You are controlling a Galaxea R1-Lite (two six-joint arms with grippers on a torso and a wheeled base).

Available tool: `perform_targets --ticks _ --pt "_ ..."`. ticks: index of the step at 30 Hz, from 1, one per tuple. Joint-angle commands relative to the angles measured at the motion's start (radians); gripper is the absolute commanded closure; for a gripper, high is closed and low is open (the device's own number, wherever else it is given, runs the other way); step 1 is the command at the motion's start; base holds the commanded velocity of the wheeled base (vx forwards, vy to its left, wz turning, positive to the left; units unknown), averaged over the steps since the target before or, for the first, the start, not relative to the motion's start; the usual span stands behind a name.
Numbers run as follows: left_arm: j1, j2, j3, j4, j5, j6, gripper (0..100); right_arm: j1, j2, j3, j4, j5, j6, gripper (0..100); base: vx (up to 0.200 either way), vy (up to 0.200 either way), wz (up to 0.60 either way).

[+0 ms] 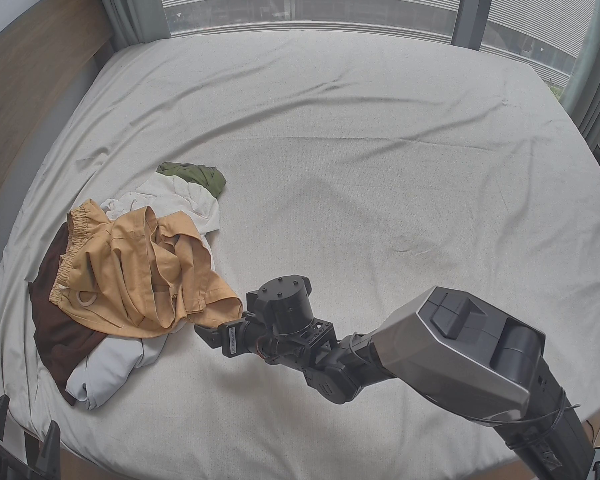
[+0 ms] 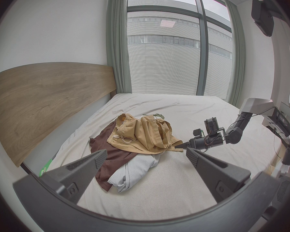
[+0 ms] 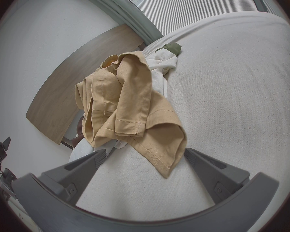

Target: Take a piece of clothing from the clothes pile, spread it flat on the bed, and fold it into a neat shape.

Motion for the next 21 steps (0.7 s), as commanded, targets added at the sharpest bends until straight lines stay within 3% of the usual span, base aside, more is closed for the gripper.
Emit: perform_targets --ticks 1,8,9,21 --pt "0.0 -0.016 0.018 -0.002 0.001 0.0 0 0.005 0.03 -0.033 0.001 -0.001 0.004 0 0.0 0.0 0.0" --pt "0.0 -0.016 0.018 -0.002 0.001 0.0 0 0.005 0.053 -0.065 -0.001 -0.021 0.011 0 0.0 0.0 0.0" --pt "0.0 -0.016 0.018 -0.002 0.001 0.0 0 0.005 0.058 -0.071 -0.001 -0.028 0.013 100 0.0 0.0 0.0" --pt "0.0 -0.016 0.018 0.0 0.001 0.0 0 -0.001 0.06 -0.074 -0.001 -0.051 0.03 100 0.0 0.0 0.0"
